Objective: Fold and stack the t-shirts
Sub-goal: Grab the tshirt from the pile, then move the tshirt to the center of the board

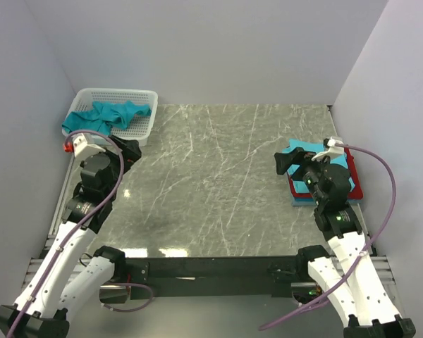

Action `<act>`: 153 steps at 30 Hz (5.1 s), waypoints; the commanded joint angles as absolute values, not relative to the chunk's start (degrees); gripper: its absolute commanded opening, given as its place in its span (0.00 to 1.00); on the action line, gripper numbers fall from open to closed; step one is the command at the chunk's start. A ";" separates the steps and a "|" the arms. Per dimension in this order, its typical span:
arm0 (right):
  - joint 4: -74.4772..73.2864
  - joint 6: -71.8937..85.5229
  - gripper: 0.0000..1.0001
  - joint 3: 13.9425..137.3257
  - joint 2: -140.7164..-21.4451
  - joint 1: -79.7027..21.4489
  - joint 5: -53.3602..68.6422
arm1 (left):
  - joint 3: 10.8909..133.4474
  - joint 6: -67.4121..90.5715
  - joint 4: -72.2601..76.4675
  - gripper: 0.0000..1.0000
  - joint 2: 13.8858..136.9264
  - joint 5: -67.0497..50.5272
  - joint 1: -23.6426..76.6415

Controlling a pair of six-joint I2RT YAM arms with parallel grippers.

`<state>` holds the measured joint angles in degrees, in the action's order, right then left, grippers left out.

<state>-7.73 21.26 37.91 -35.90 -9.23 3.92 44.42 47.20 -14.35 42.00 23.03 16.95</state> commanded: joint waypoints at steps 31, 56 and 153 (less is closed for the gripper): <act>-2.99 24.78 1.00 36.03 -37.70 -9.49 0.79 | 53.17 47.29 -9.49 1.00 52.46 43.25 16.61; -5.62 23.03 1.00 38.23 -47.02 -9.49 2.99 | 86.38 37.35 -10.53 0.87 98.86 28.22 0.81; -8.52 24.87 1.00 38.14 -34.72 -9.58 6.85 | 118.13 27.68 -15.38 0.00 81.12 -15.13 27.24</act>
<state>-8.43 24.64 36.91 -35.55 -9.23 5.56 117.30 26.65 -16.60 78.83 -15.16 25.19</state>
